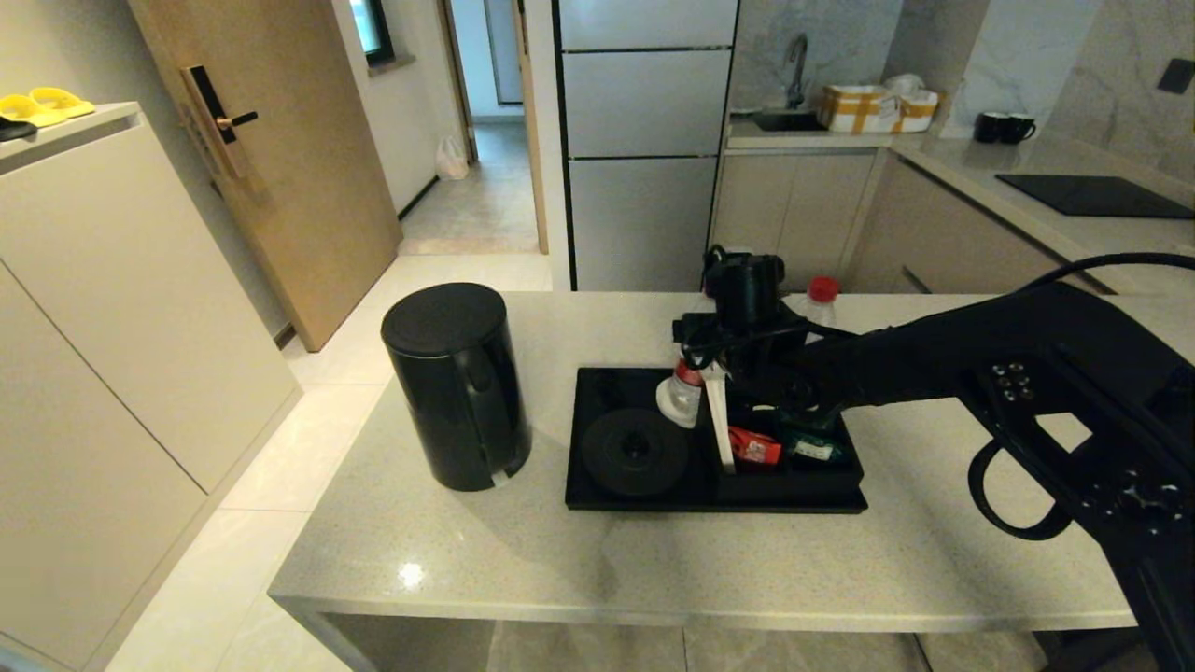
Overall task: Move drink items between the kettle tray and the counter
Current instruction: Return the bottled water to its original position, then return the kettle to its original position
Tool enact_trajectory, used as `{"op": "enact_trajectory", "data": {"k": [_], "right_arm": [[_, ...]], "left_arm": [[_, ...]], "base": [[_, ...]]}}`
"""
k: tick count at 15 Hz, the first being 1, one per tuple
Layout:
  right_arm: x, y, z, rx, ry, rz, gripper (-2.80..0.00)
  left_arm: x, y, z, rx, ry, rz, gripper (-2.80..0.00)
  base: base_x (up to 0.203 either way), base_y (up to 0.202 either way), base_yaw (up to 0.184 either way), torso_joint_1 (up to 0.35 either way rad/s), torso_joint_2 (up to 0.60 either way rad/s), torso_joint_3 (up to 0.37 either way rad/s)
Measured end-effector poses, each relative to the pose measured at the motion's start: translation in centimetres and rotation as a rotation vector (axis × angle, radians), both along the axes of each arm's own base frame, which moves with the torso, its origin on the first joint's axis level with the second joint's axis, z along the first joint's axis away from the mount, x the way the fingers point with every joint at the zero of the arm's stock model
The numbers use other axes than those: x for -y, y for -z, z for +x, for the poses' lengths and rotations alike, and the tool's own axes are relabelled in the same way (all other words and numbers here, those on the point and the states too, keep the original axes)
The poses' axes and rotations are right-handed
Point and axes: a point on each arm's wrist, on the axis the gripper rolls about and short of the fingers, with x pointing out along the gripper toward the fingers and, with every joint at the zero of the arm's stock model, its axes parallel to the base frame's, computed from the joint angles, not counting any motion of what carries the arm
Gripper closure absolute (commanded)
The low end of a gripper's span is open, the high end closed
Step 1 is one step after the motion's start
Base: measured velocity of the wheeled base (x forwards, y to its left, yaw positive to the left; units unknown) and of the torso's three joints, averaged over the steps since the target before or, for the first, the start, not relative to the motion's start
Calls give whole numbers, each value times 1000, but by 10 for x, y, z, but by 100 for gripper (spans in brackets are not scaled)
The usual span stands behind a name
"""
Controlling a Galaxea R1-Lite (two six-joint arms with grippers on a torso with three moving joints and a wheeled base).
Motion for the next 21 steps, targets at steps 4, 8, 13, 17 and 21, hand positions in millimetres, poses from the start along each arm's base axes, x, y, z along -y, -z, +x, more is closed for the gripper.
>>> {"op": "enact_trajectory", "data": {"k": [4, 8, 13, 17, 21], "right_arm": [[-13, -4, -18, -10, -38, 1, -280], [-18, -16, -31, 0, -62, 15, -280], [-9, -50, -45, 52, -49, 41, -280], [1, -82, -66, 101, -54, 70, -280], [10, -109, -87, 146, -59, 101, 0]], "left_arm": [[0, 0, 0, 0, 0, -1, 0], [0, 0, 0, 0, 0, 0, 0], [0, 0, 0, 0, 0, 0, 0], [0, 0, 0, 0, 0, 0, 0], [0, 0, 0, 0, 0, 0, 0]], "base": [[0, 0, 0, 0, 0, 0], [0, 0, 0, 0, 0, 0], [0, 0, 0, 0, 0, 0], [0, 0, 0, 0, 0, 0], [0, 0, 0, 0, 0, 0]]}}
